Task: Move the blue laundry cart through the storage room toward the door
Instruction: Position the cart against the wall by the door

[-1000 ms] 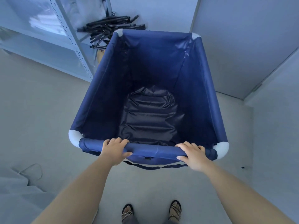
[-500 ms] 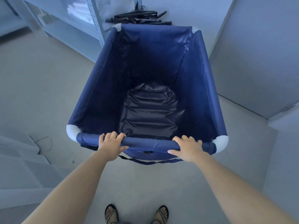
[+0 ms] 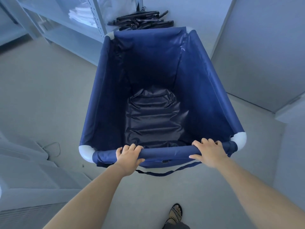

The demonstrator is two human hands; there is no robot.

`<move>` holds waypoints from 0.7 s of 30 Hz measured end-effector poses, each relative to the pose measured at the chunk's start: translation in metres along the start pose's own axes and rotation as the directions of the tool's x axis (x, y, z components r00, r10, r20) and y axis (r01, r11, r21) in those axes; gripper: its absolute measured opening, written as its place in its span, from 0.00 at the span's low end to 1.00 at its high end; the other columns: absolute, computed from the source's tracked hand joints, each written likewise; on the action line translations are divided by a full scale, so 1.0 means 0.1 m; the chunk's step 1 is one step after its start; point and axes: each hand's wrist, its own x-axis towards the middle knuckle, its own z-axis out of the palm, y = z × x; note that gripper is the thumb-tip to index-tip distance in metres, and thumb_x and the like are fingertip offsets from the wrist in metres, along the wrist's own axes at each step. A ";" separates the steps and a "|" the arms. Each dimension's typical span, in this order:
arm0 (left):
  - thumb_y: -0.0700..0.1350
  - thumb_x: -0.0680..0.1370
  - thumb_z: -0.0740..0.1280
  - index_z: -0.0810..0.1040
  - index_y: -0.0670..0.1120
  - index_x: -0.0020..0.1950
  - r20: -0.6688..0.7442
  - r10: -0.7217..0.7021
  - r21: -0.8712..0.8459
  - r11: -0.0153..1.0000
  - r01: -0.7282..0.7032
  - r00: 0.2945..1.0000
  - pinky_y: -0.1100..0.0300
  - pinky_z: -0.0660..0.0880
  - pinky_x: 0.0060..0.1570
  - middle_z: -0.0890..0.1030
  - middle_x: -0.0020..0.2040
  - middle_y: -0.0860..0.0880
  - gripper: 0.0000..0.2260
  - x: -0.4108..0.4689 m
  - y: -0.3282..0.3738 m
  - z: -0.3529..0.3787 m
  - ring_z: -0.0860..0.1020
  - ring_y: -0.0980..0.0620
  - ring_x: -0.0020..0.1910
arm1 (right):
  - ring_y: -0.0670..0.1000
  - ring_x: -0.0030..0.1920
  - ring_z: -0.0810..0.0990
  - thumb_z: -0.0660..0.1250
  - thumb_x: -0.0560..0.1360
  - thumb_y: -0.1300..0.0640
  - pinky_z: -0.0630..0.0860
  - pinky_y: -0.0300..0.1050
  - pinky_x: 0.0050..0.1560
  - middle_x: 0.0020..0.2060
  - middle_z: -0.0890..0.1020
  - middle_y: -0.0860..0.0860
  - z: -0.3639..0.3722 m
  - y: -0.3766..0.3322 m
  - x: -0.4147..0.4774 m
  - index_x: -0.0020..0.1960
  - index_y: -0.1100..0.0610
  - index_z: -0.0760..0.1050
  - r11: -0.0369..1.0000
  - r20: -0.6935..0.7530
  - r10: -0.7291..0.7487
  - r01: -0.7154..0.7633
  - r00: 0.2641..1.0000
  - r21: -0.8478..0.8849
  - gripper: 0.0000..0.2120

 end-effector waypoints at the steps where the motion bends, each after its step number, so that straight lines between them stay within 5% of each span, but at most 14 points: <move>1: 0.56 0.80 0.56 0.62 0.55 0.68 0.014 0.018 -0.002 1.000 -0.018 1.000 0.49 0.57 0.69 0.69 0.62 0.53 0.17 -0.06 -0.01 0.02 0.67 0.49 0.62 | 0.55 0.56 0.72 0.55 0.74 0.32 0.66 0.56 0.60 0.54 0.74 0.50 0.04 -0.03 -0.08 0.62 0.46 0.64 1.000 0.006 0.013 -0.013 1.000 -0.003 0.24; 15: 0.57 0.80 0.55 0.60 0.53 0.70 0.053 0.349 0.205 0.913 -0.353 0.935 0.49 0.58 0.67 0.69 0.63 0.51 0.20 -0.86 -0.75 0.33 0.66 0.47 0.63 | 0.54 0.55 0.71 0.55 0.72 0.31 0.66 0.56 0.58 0.53 0.74 0.48 0.77 -1.32 -1.55 0.61 0.45 0.65 0.927 0.032 0.344 -0.345 0.938 0.148 0.24; 21: 0.61 0.79 0.53 0.60 0.54 0.71 0.114 0.387 0.278 0.872 -0.403 0.915 0.46 0.55 0.71 0.69 0.65 0.51 0.23 -1.11 -1.14 0.34 0.66 0.46 0.66 | 0.54 0.55 0.71 0.55 0.73 0.31 0.67 0.55 0.54 0.55 0.73 0.49 1.03 -2.15 -2.04 0.63 0.46 0.64 0.871 0.039 0.415 -0.409 0.909 0.272 0.26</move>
